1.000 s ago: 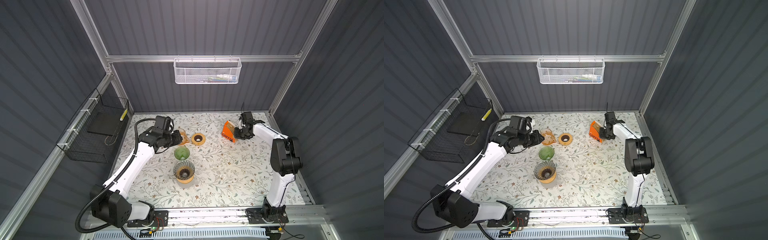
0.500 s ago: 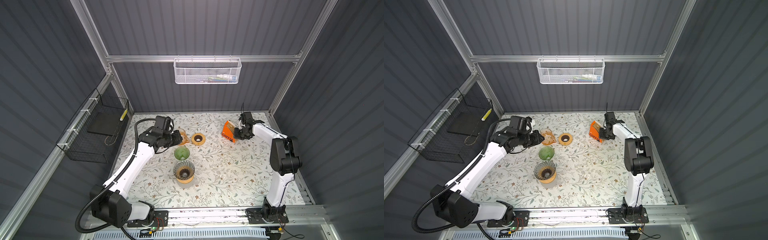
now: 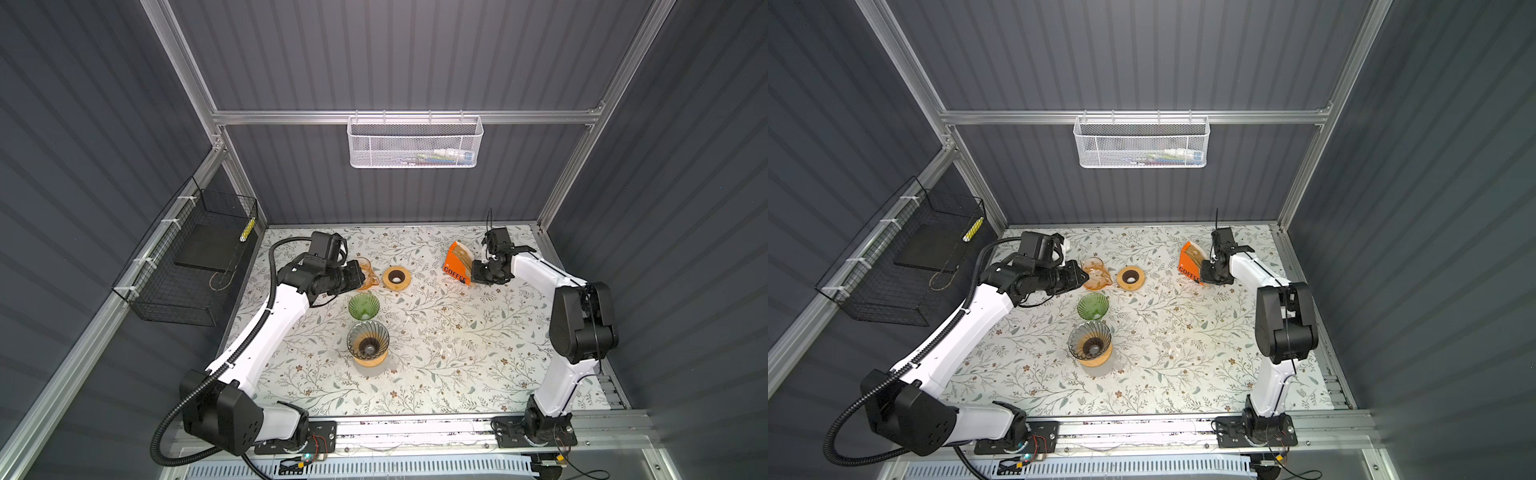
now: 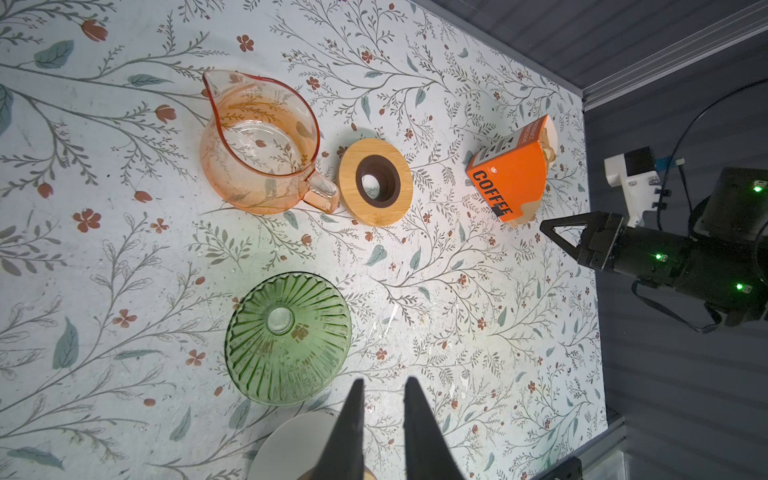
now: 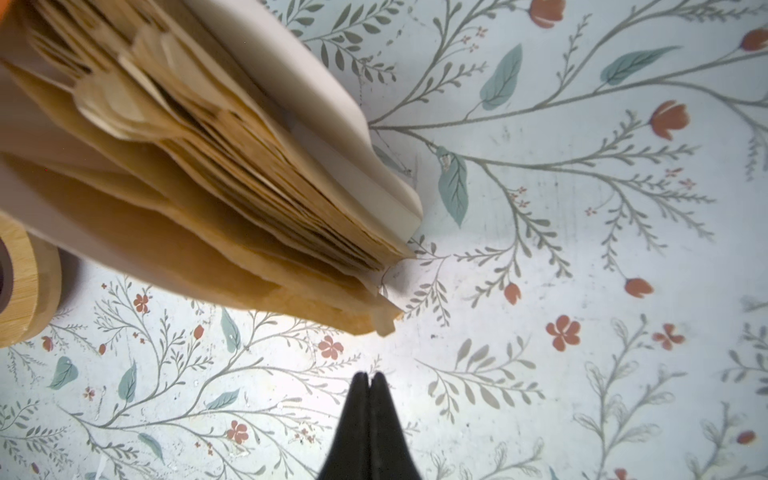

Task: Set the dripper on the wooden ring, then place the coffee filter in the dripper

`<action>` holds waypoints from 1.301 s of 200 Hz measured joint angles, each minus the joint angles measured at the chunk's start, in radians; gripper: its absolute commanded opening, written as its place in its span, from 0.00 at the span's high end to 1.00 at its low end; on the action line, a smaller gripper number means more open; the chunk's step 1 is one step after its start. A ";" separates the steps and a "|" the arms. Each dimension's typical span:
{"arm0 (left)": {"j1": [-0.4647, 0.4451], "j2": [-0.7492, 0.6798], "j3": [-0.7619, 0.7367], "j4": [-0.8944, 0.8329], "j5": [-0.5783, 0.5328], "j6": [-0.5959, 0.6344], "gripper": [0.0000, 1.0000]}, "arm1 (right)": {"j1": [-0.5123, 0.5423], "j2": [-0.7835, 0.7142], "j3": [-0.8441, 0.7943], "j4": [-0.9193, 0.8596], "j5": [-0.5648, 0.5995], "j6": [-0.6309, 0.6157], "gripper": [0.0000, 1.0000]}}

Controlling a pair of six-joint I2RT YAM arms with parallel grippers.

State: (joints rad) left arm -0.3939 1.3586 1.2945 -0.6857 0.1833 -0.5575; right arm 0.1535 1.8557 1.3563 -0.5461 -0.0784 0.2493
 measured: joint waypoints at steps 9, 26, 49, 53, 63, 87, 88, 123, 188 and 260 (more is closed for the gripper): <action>0.000 -0.002 -0.001 0.000 0.000 -0.001 0.81 | 0.000 -0.003 -0.006 0.000 0.000 0.000 1.00; 0.000 -0.003 -0.002 0.001 0.000 -0.002 0.81 | 0.000 -0.006 -0.018 0.003 0.001 0.000 0.90; 0.000 -0.005 -0.004 0.005 0.000 -0.004 0.81 | 0.000 -0.005 -0.023 0.004 0.004 -0.004 0.80; 0.000 -0.005 -0.005 0.007 0.000 -0.004 0.81 | 0.000 -0.005 -0.023 0.006 0.004 -0.002 0.79; 0.000 -0.005 -0.008 0.008 0.000 -0.005 0.81 | 0.000 -0.005 -0.023 0.010 0.005 -0.003 0.79; 0.000 -0.005 -0.014 0.010 0.000 -0.005 0.81 | 0.000 0.013 -0.007 0.011 0.009 -0.003 0.79; 0.000 -0.005 -0.014 0.010 0.000 -0.005 0.81 | 0.000 0.014 -0.006 0.011 0.010 -0.003 0.79; 0.000 -0.006 -0.014 0.013 0.000 -0.005 0.81 | 0.000 0.057 0.031 0.015 0.023 -0.003 0.80; 0.000 -0.006 -0.014 0.014 0.000 -0.005 0.81 | 0.000 0.084 0.054 0.015 0.034 -0.004 0.81; 0.000 -0.006 -0.014 0.014 0.000 -0.005 0.81 | 0.000 0.115 0.080 0.014 0.034 -0.006 0.81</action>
State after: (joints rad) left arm -0.3939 1.3525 1.2808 -0.6716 0.1829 -0.5625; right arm 0.1535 1.9705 1.4368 -0.5316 -0.0441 0.2428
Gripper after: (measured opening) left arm 0.195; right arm 0.188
